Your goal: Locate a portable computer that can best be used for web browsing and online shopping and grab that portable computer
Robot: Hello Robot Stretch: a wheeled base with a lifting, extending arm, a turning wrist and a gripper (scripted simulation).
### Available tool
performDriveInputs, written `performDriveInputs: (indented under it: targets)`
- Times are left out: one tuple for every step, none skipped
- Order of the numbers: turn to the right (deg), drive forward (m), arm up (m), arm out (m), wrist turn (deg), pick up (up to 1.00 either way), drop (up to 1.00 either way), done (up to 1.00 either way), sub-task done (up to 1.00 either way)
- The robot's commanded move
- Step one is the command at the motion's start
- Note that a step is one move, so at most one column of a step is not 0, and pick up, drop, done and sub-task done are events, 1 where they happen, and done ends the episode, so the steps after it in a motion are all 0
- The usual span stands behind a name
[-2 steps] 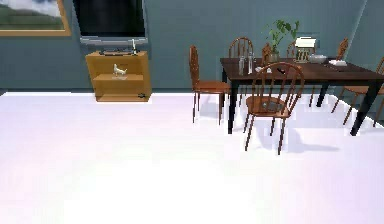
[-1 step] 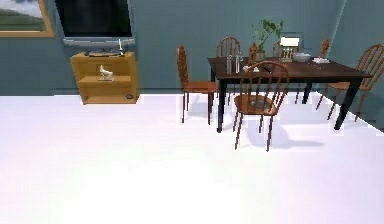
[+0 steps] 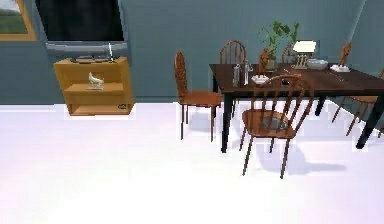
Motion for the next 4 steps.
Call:
performDriveInputs:
  targets:
    - [-45.0,0.00,0.00,0.00,0.0,0.00,0.00,0.00,0.00]
    - [-15.0,0.00,0.00,0.00,0.0,0.00,0.00,0.00,0.00]
    - [0.0,0.55,0.00,0.00,0.0,0.00,0.00,0.00,0.00]
    - [-33.0,0.00,0.00,0.00,0.0,0.00,0.00,0.00,0.00]
